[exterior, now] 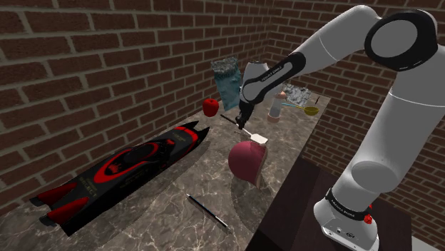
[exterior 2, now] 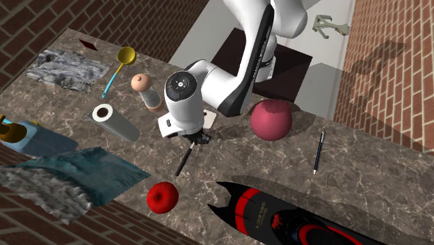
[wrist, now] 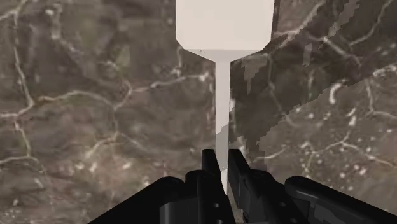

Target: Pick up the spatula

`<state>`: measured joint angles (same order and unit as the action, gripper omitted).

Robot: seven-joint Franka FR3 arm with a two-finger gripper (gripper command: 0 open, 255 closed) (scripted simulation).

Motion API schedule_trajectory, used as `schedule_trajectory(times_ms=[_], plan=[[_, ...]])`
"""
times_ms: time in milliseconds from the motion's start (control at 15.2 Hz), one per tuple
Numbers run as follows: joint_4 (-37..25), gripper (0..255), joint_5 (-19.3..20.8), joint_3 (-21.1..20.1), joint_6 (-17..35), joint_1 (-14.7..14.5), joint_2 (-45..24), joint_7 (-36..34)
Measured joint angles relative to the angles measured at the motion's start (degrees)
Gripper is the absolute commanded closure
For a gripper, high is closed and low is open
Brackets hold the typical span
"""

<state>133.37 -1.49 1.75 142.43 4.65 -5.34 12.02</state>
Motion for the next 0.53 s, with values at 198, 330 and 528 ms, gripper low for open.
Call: schedule_trajectory(times_ms=[198, 330, 528], plan=[[-0.8, 255, 0.1, 0.0, -2.3, -0.1, 1.6, -0.2], [-1.2, 255, 0.2, 0.0, -3.9, -0.1, 2.7, -0.3], [-1.9, 255, 0.3, 0.0, -6.0, 0.0, 4.1, -0.3]])
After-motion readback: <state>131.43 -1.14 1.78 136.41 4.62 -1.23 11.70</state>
